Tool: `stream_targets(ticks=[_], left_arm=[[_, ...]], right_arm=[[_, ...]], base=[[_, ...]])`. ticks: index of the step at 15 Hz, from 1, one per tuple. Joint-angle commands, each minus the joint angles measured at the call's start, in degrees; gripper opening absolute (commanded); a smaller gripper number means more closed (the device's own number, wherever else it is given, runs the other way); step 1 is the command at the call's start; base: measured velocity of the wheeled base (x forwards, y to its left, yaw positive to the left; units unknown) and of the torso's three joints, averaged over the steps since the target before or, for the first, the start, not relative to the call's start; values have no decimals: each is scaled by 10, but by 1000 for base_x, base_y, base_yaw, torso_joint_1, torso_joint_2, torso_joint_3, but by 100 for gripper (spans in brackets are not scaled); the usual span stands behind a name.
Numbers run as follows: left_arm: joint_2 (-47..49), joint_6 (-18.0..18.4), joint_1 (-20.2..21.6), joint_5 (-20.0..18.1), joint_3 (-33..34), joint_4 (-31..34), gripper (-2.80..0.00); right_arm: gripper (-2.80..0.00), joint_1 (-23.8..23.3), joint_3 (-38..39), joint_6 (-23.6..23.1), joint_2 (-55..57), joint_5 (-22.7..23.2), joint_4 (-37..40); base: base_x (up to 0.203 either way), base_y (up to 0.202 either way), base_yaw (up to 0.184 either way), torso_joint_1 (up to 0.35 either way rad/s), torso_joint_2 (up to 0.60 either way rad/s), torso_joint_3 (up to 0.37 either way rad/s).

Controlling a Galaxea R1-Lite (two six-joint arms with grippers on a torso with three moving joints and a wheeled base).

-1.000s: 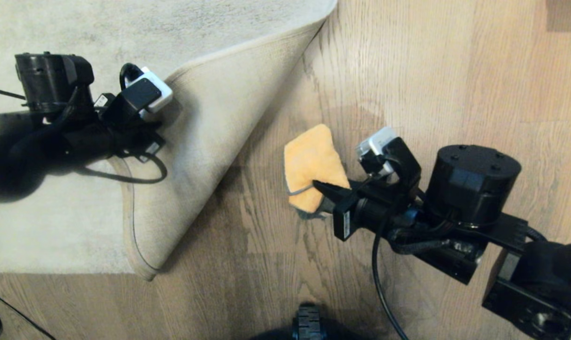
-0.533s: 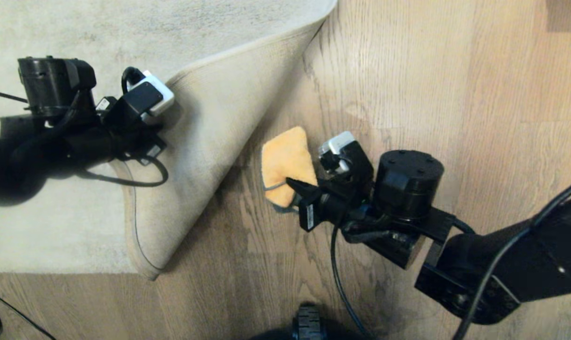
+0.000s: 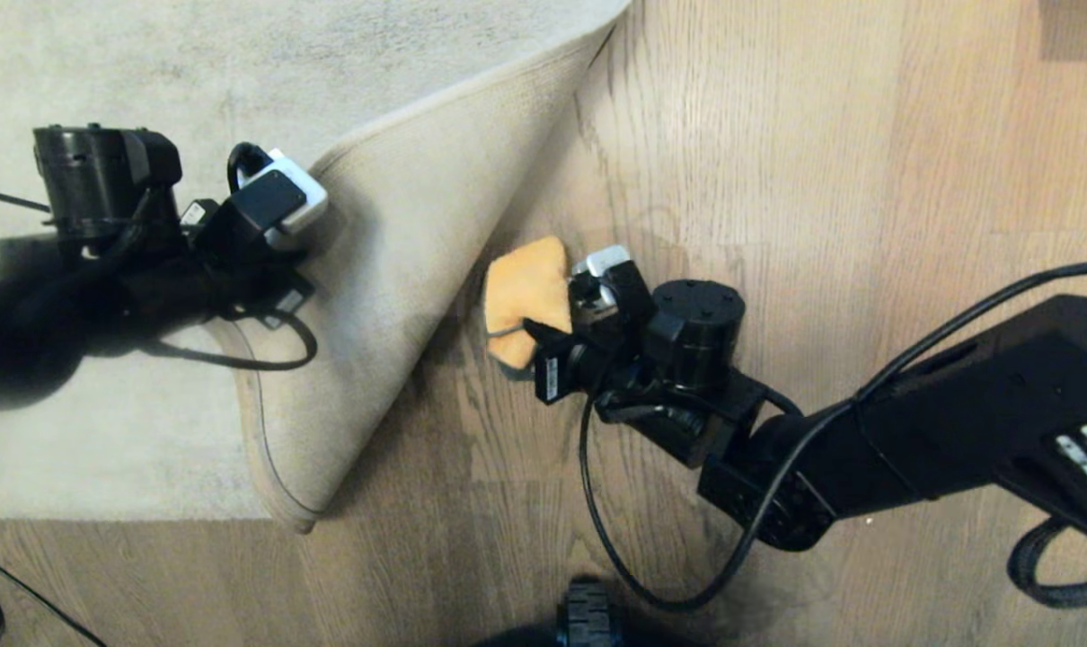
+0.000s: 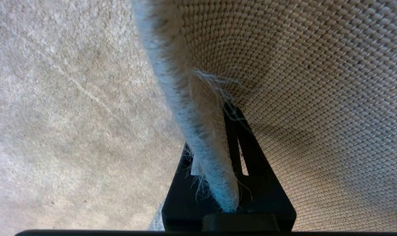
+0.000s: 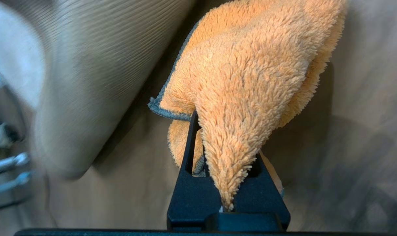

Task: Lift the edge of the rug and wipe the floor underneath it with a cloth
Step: Wipe the floor under the carpet with a rag

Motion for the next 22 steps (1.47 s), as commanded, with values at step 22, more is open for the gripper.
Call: stream_targets(ticks=[22], left_arm=[[-2, 2, 8, -1, 5, -1, -280]], right_arm=[[-280, -78, 201, 27, -262, 21, 173]], base=[[0, 0, 0, 0, 0, 0]])
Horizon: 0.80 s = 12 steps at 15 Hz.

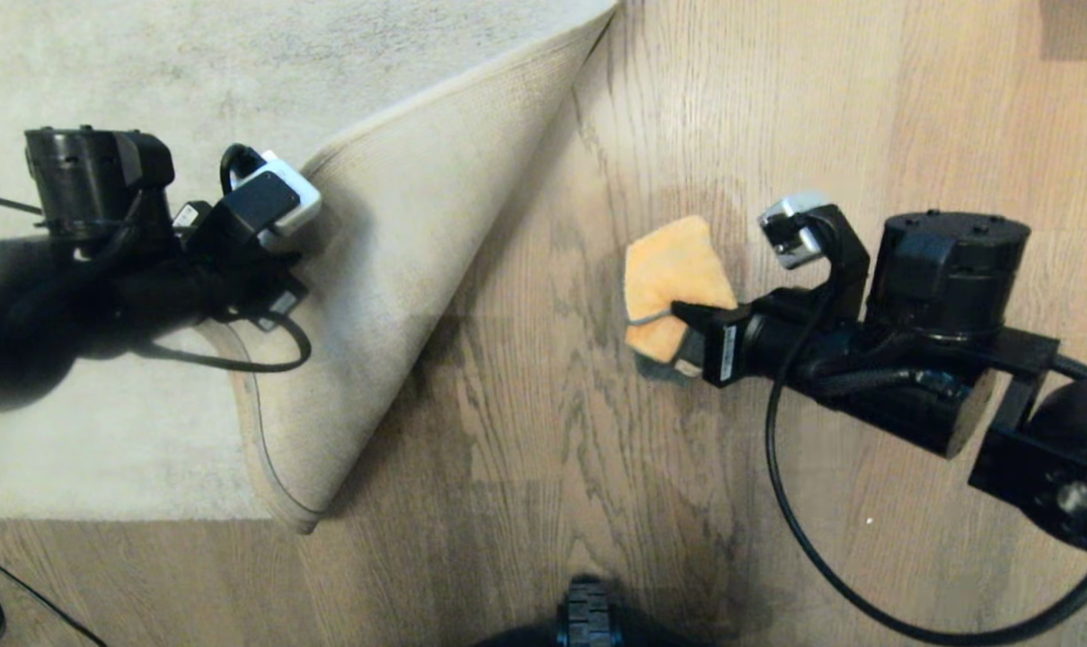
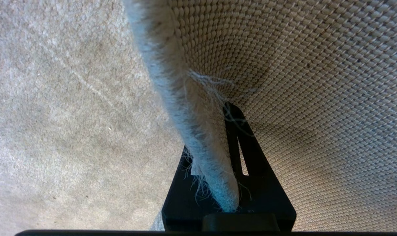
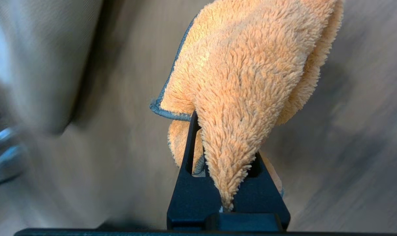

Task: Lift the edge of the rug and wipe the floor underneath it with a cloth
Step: Wipe the floor under the carpet with a rag

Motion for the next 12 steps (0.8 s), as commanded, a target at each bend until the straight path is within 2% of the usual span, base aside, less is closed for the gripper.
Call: stream_targets(ticks=[1, 5, 8, 12], left_arm=[[1, 2, 0, 1, 0, -1, -280], [2, 2, 0, 1, 1, -1, -280], [4, 2, -1, 1, 1, -1, -280], [4, 2, -1, 1, 7, -2, -280]], right_arm=[[-280, 27, 28, 23, 12, 4, -8], [-280, 78, 19, 71, 99, 4, -20], [-280, 105, -16, 90, 191, 2, -76], [-280, 111, -177, 96, 298, -15, -95]], base=[[0, 0, 0, 0, 0, 0], [0, 0, 0, 0, 0, 0], [0, 0, 0, 0, 0, 0], [0, 0, 0, 0, 0, 0]])
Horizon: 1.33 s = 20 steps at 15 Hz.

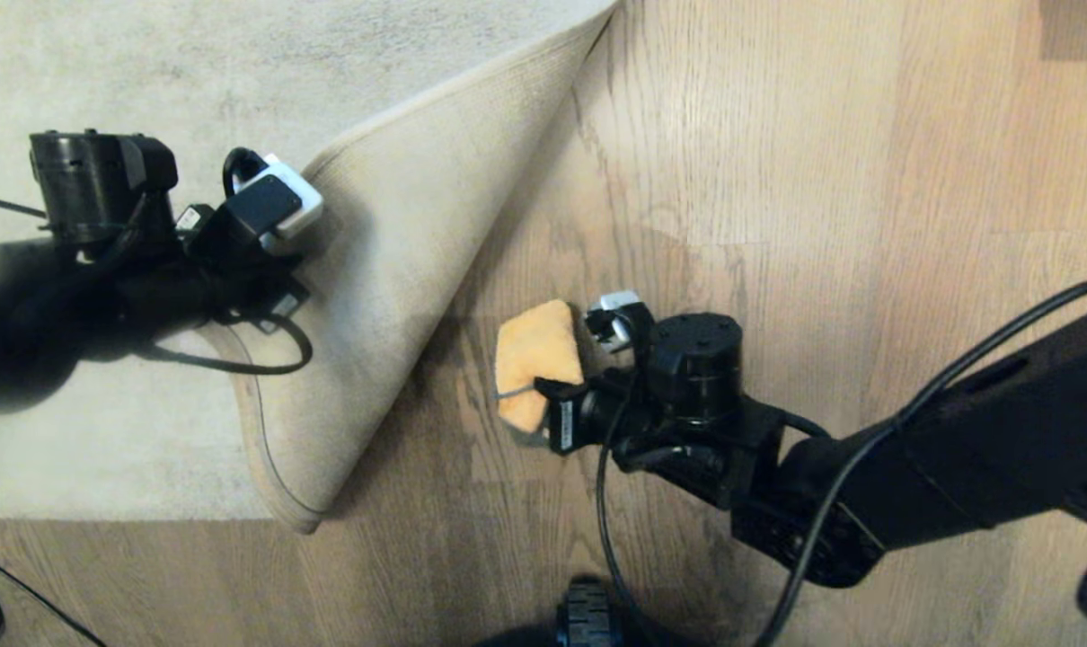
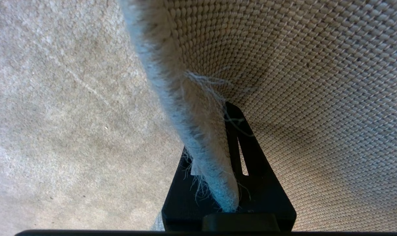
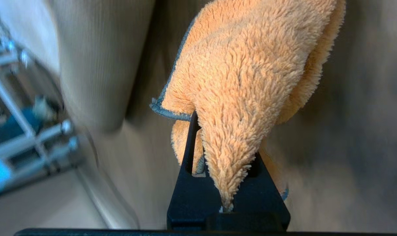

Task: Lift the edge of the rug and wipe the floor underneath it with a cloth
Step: Wipe the floor under the carpet with a rag

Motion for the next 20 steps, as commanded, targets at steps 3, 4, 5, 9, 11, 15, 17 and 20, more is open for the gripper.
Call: stream_targets(ticks=[3, 4, 5, 9, 11, 15, 17, 20], left_arm=[[1, 3, 0, 0, 6, -2, -280], [1, 3, 0, 0, 6, -2, -280], [1, 3, 0, 0, 6, -1, -280], [0, 3, -1, 0, 6, -1, -280], [-1, 3, -1, 0, 6, -2, -280], [-2, 3, -2, 0, 6, -2, -280], [-2, 3, -3, 0, 5, -2, -280], [-2, 3, -3, 0, 5, -2, -280]], right_arm=[[-280, -8, -161, 1, 108, -13, 12], [-280, -18, -177, 0, 107, -15, 22], [-280, -29, -187, -1, 98, -15, 27], [-280, -63, -186, -4, 24, -19, 51], [-280, -76, -182, -5, -29, -29, 76], [-280, -82, -139, -5, -161, -42, 138], [-280, -80, -79, -9, -234, -43, 159], [-280, -77, 46, -22, -335, -43, 185]], base=[[0, 0, 0, 0, 0, 0], [0, 0, 0, 0, 0, 0], [0, 0, 0, 0, 0, 0], [0, 0, 0, 0, 0, 0], [0, 0, 0, 0, 0, 0], [0, 0, 0, 0, 0, 0], [0, 0, 0, 0, 0, 0], [0, 0, 0, 0, 0, 0]])
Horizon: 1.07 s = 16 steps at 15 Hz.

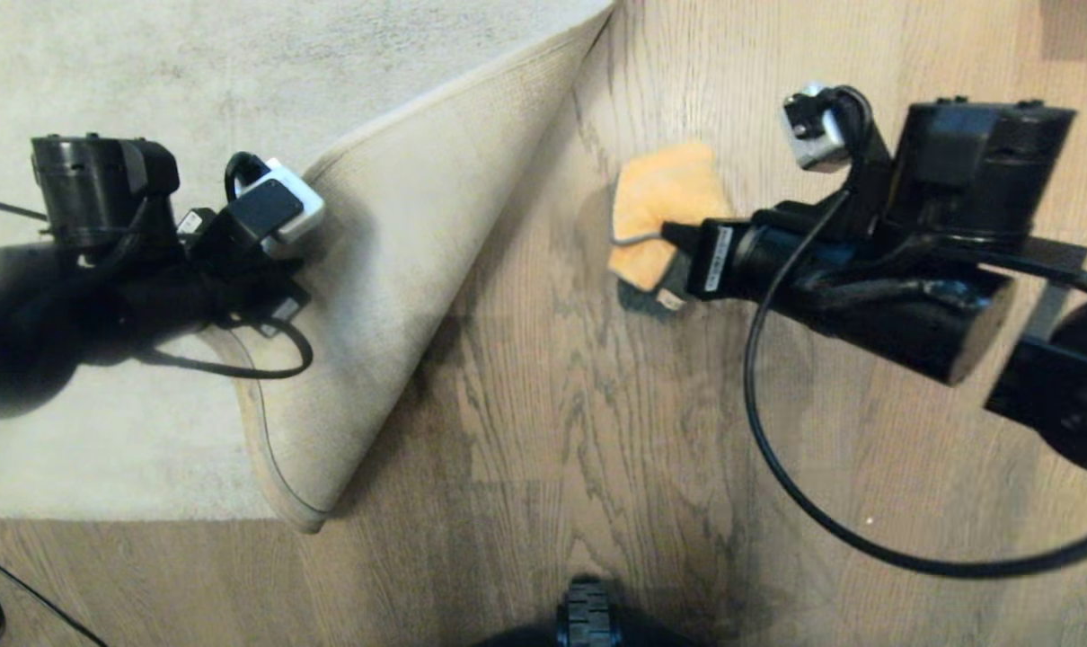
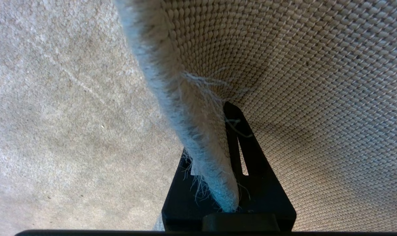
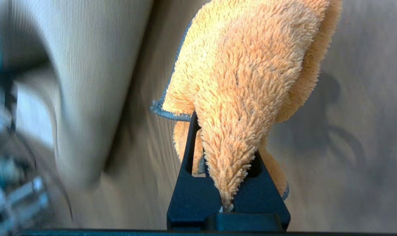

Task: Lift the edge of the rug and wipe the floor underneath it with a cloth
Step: Wipe the floor under the carpet with a rag

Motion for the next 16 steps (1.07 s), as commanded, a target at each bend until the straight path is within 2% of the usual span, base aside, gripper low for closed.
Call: stream_targets(ticks=[1, 5, 7, 9, 13, 16], left_arm=[[1, 2, 0, 1, 0, -2, -280], [1, 2, -7, 1, 1, -2, -280], [1, 3, -10, 2, 2, -1, -280], [3, 2, -13, 2, 1, -2, -280], [5, 4, -15, 2, 1, -1, -280], [6, 4, -14, 2, 1, -1, -280]], right_arm=[[-280, 1, 100, -4, -107, 0, 6], [-280, 13, 250, -12, -136, 6, 2], [-280, 23, 277, -14, -96, 28, -8], [-280, 32, 282, -14, -32, 43, -50], [-280, 59, 270, -11, 139, 52, -209], [-280, 91, 215, -10, 241, 53, -274]], base=[[0, 0, 0, 0, 0, 0], [0, 0, 0, 0, 0, 0], [0, 0, 0, 0, 0, 0], [0, 0, 0, 0, 0, 0], [0, 0, 0, 0, 0, 0], [0, 0, 0, 0, 0, 0]])
